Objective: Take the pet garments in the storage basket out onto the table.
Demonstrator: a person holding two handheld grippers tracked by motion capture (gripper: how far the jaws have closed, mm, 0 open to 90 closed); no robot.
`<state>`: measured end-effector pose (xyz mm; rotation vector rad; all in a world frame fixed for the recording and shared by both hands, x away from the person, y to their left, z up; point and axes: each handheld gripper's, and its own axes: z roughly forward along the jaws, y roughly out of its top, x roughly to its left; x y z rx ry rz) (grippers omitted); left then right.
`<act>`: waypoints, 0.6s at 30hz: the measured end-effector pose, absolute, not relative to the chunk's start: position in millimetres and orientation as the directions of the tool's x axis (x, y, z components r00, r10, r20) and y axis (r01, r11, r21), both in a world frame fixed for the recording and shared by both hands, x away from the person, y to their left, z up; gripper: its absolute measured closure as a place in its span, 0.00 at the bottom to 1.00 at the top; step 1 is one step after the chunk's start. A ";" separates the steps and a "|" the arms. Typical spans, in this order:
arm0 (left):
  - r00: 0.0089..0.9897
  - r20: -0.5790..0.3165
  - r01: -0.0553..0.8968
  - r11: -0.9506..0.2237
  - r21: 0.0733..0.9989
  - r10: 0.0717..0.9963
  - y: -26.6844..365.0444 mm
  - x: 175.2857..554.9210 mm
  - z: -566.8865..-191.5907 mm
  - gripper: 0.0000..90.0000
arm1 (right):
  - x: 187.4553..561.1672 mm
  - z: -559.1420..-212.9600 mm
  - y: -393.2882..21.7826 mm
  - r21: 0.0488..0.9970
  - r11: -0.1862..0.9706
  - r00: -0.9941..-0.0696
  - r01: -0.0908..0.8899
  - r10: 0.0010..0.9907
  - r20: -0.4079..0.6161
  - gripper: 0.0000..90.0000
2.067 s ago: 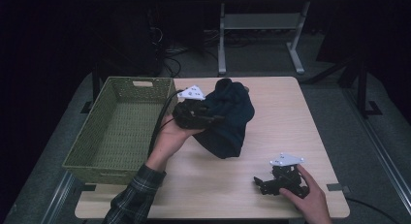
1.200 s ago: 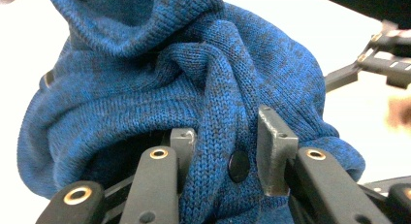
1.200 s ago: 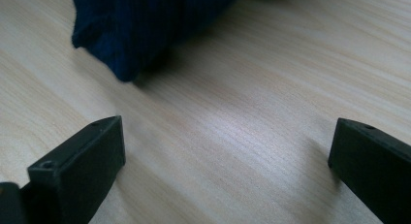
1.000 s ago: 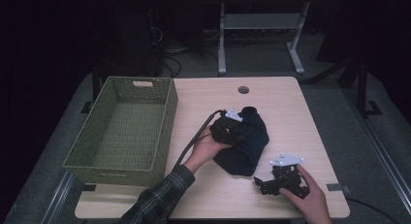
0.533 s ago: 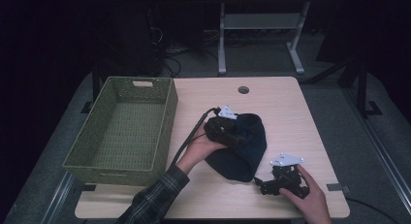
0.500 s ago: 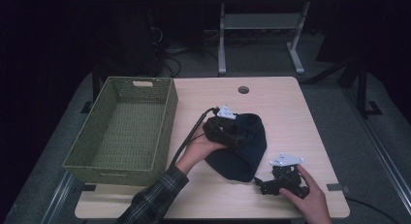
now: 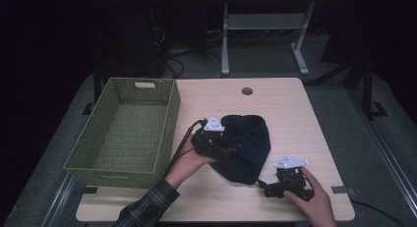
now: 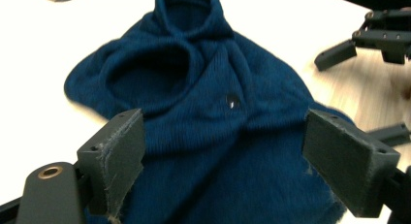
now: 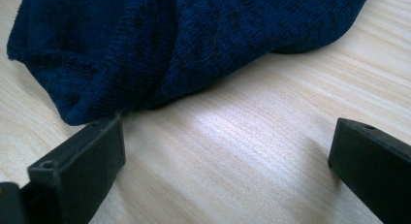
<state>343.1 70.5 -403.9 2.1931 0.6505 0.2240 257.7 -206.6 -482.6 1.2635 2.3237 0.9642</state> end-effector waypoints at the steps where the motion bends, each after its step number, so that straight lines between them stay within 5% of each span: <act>1: 0.851 -0.056 0.377 -0.532 0.758 0.522 70.5 343.1 -403.9 0.17 | 257.7 -482.6 -206.6 0.694 0.379 -0.555 0.612 0.831 0.035 0.00; 18: 0.819 -0.023 0.401 -0.544 0.737 0.573 100.4 304.0 -432.7 0.16 | 257.5 -482.7 -206.4 0.695 0.377 -0.554 0.612 0.831 0.037 0.00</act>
